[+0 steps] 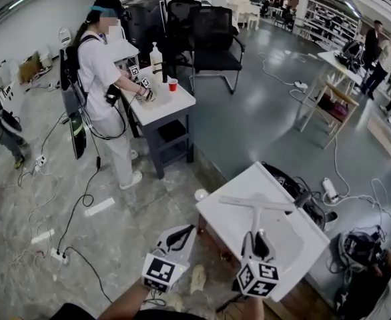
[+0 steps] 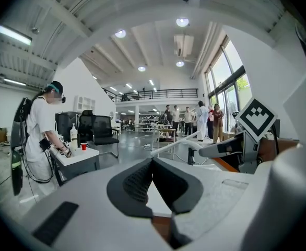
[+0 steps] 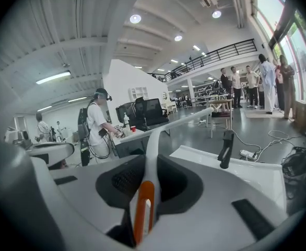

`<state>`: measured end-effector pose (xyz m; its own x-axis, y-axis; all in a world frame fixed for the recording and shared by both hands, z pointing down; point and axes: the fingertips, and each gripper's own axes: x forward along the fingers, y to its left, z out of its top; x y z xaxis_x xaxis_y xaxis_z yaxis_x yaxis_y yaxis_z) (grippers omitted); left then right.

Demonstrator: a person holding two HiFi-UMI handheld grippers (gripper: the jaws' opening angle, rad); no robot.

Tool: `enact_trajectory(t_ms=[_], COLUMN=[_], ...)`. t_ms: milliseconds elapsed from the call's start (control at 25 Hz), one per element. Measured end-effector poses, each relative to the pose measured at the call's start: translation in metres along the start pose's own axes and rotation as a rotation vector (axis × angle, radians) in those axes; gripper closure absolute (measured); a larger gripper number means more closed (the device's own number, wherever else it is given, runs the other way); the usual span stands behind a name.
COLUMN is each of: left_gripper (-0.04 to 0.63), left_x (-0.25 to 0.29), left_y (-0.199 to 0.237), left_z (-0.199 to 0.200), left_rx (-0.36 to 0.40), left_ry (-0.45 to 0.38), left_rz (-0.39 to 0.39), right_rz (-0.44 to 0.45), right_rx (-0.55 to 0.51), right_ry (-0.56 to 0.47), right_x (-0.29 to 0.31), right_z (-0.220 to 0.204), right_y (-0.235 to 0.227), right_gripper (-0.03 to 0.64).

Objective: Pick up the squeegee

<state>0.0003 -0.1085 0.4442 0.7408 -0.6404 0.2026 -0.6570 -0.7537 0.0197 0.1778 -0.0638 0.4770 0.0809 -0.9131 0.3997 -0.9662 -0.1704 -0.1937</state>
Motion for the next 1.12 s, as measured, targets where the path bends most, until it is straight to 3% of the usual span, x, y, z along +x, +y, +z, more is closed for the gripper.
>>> enact_trajectory(t_ms=[560,1120], left_gripper=[0.594,0.594], left_x=[-0.073,-0.095], left_y=[-0.048,-0.057], left_z=[0.009,0.018], left_rx=[0.022,0.047], left_ry=[-0.050,-0.070], left_rz=[-0.051,-0.064], right_rz=[-0.037,-0.048], right_rx=[0.021,0.025], right_ry=[-0.091,-0.106], right_x=[-0.113,-0.139], right_z=[-0.020,-0.030], right_y=[0.017,0.026], right_gripper=[0.541,0.541])
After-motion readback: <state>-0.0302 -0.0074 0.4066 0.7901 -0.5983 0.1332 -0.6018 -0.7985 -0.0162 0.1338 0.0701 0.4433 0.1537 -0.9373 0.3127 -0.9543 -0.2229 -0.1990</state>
